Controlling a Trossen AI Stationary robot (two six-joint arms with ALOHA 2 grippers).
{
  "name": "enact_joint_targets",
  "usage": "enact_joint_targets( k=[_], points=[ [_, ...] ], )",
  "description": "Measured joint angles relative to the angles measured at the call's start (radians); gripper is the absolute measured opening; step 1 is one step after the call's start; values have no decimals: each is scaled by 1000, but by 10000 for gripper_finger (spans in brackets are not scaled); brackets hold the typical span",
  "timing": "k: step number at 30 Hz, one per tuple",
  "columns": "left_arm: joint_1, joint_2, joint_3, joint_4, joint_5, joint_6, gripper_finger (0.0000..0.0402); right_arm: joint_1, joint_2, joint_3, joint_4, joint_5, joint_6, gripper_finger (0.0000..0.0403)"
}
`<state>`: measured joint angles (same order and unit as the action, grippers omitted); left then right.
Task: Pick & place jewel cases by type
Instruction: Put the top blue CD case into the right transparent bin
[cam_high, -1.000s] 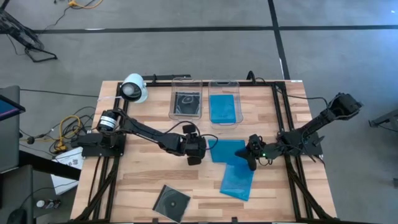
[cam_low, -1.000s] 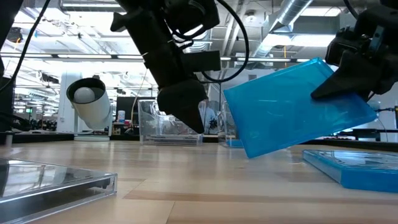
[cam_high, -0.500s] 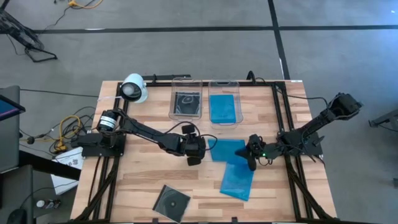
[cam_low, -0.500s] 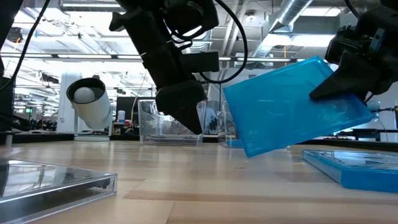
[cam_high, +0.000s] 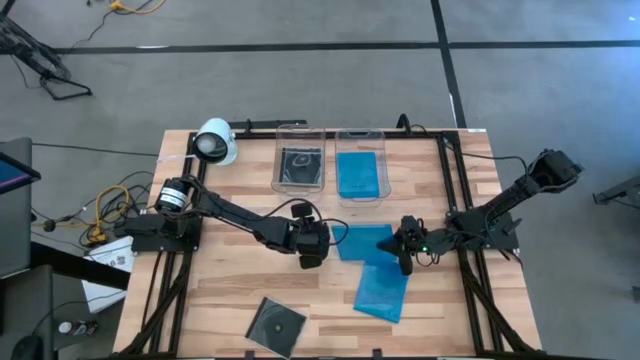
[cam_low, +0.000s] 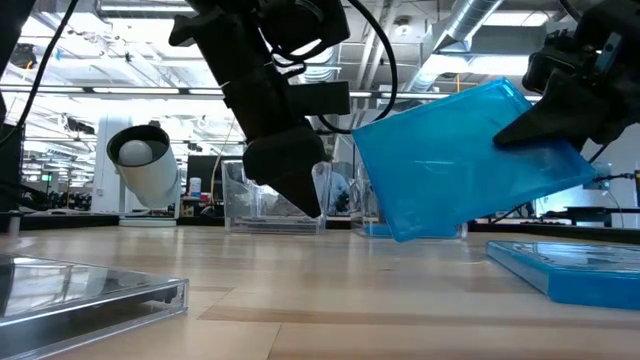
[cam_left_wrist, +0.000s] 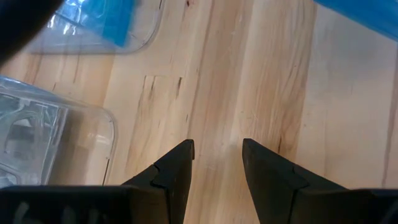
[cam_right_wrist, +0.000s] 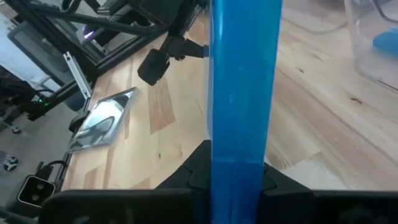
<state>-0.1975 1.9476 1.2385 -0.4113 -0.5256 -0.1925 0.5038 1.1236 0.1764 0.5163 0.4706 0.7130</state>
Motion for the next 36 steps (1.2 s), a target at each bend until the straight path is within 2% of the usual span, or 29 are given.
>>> enact_joint_targets(
  k=[8,30,36],
  points=[
    [-7,0,0,2,-3,-10,137,0,0,0,1,0,-6,52],
    [-9,0,0,5,-2,-29,137,0,0,0,1,3,-19,37],
    [-9,0,0,0,-2,-29,137,0,0,0,65,7,-93,32]
  ],
)
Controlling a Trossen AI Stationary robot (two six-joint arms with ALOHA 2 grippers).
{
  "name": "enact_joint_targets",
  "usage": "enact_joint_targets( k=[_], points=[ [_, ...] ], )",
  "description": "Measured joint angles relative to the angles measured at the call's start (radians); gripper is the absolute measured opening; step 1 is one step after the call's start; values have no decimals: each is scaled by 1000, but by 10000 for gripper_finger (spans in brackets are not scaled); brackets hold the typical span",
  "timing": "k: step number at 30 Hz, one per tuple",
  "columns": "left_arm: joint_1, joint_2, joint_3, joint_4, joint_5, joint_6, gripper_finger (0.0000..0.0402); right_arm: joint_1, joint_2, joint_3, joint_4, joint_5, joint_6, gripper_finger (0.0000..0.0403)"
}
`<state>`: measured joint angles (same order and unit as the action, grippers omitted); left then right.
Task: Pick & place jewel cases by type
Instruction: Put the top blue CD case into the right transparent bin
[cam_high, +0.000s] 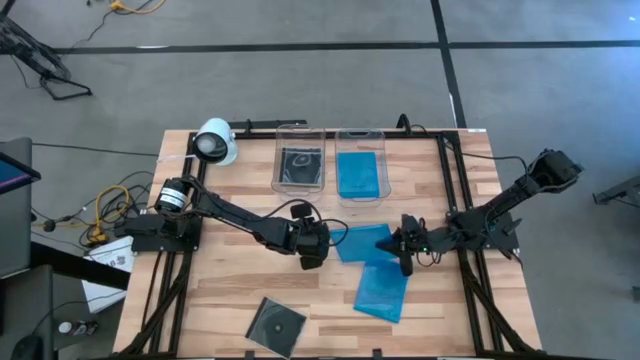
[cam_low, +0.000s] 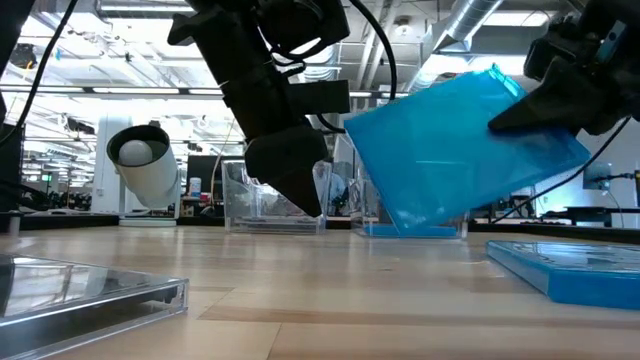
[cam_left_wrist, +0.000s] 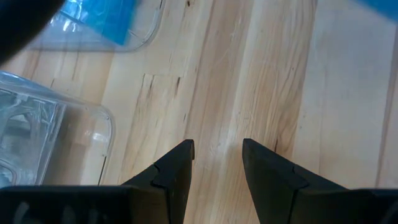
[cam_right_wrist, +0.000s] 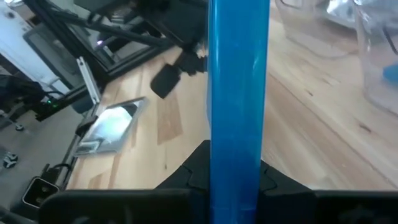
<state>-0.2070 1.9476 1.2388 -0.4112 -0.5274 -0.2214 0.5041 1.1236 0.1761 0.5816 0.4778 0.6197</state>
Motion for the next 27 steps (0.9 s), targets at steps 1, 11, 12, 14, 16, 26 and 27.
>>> enact_joint_targets(
  k=[1,11,12,14,16,26,27],
  points=[
    [0,0,0,-1,0,0,137,0,0,0,10,0,-12,31],
    [-6,0,1,-81,-26,-33,137,0,-9,0,39,0,-74,33],
    [-11,0,1,-119,-52,-56,137,0,-19,0,41,-1,-84,32],
    [-26,0,1,-200,-115,-108,137,-2,-39,0,41,1,-108,31],
    [-48,0,1,-288,-180,-169,137,-3,-70,0,36,14,-141,31],
    [-184,0,0,-715,-418,-602,137,-65,-287,0,42,56,-370,32],
    [-197,0,0,-755,-427,-652,137,-76,-312,0,42,71,-403,31]
  ],
)
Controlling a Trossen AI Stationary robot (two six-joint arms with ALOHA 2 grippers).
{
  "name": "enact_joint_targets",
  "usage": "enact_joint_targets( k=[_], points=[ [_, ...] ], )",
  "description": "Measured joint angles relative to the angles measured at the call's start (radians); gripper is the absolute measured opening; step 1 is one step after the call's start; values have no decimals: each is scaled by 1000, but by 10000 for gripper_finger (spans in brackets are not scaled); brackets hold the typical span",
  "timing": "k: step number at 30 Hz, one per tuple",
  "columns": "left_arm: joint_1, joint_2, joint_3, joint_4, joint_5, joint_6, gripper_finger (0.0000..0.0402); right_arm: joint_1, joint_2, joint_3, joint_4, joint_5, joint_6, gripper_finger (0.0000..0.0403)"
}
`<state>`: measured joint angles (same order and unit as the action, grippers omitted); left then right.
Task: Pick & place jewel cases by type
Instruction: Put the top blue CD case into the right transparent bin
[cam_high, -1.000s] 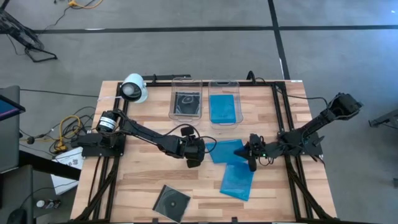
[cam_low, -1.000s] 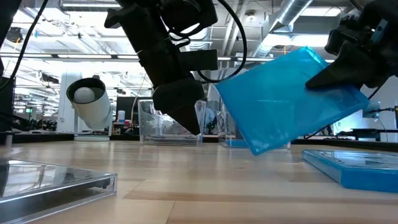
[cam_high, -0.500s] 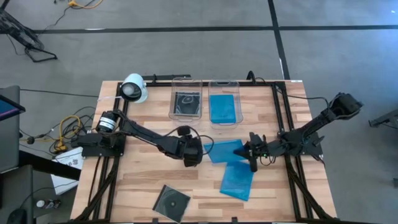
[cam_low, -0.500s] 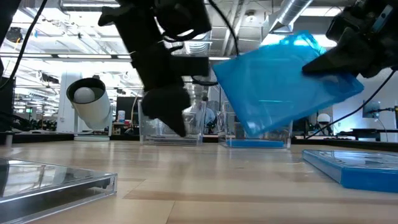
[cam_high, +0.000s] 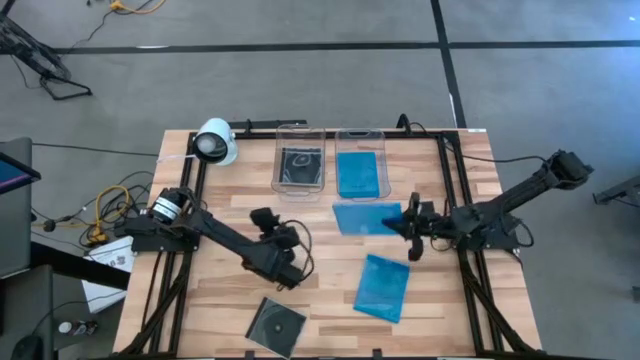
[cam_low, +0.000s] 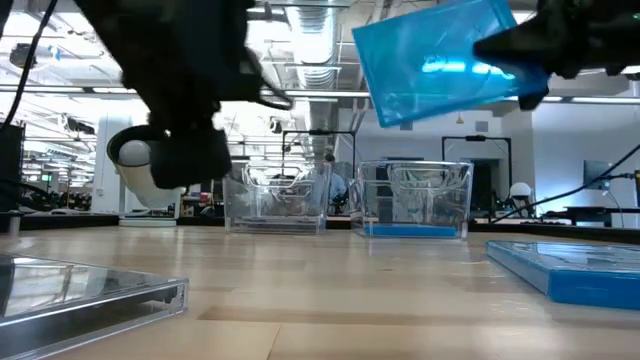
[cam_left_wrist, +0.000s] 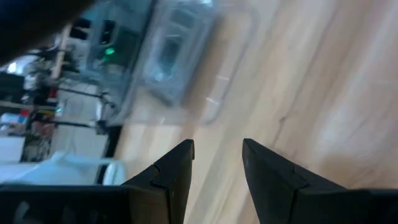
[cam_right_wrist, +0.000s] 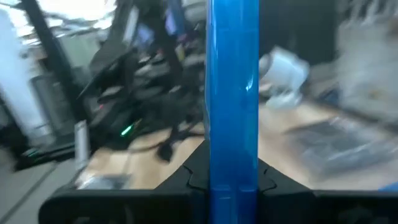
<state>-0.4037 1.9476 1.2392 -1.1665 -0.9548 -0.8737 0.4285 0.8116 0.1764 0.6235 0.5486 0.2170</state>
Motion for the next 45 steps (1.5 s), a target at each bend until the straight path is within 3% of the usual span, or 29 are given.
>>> enact_joint_targets(
  k=[7,14,23,39,45],
  points=[
    [-73,0,0,-125,-57,-223,137,-99,-138,14,-32,38,-209,32],
    [-96,0,0,-144,-85,-282,137,-226,-147,164,-311,84,-332,32],
    [-96,0,0,-153,-106,-314,137,-365,-8,336,-535,83,-410,42],
    [-96,0,0,-179,-101,-304,137,-560,370,479,-611,80,-563,44],
    [-96,0,0,-183,-102,-304,137,-594,447,557,-750,79,-618,44]
  ],
)
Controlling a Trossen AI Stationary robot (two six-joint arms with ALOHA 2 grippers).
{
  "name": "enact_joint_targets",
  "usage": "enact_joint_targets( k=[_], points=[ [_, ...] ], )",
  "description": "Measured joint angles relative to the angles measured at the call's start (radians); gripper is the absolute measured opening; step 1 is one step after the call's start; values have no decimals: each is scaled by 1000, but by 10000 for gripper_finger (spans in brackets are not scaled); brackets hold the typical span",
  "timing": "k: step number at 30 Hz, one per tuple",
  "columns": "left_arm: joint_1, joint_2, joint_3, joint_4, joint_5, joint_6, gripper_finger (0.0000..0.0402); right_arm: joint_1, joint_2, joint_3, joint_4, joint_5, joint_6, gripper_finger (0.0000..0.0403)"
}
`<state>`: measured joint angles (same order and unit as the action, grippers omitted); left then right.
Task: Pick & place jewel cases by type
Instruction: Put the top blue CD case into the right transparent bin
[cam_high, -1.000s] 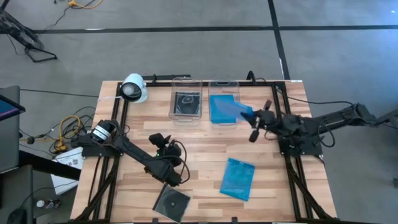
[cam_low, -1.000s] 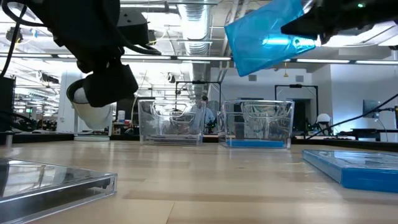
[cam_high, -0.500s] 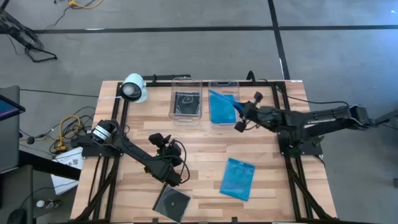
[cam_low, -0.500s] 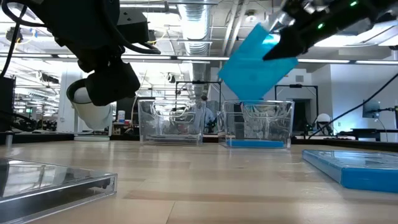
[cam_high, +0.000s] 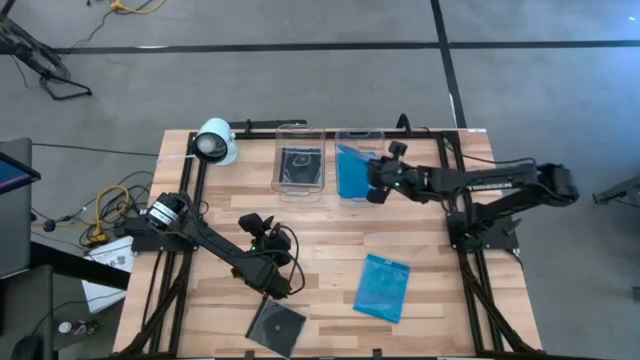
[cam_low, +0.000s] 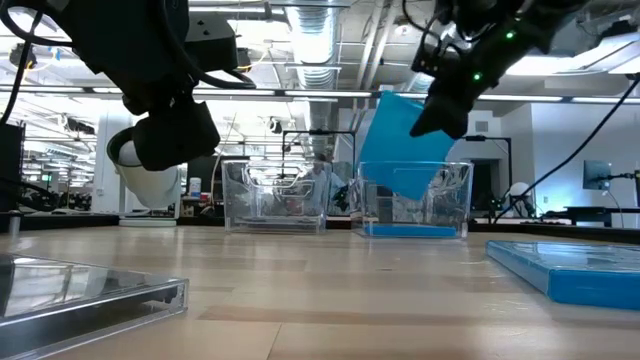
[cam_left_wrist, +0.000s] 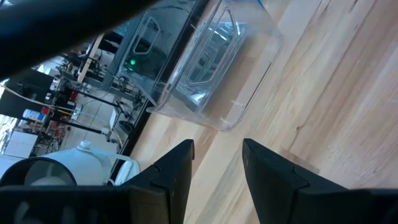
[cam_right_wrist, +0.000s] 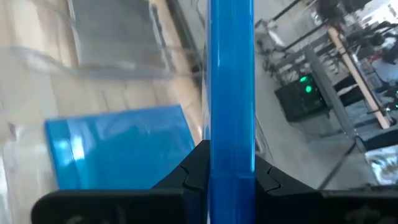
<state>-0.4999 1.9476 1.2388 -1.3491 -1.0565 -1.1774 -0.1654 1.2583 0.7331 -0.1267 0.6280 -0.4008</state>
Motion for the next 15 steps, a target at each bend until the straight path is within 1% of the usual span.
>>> enact_joint_targets(
  k=[6,15],
  points=[
    [0,0,0,-2,-6,1,137,-31,49,56,-113,2,-27,44],
    [0,0,0,5,-10,-23,137,-68,115,73,-120,-2,-107,44]
  ],
)
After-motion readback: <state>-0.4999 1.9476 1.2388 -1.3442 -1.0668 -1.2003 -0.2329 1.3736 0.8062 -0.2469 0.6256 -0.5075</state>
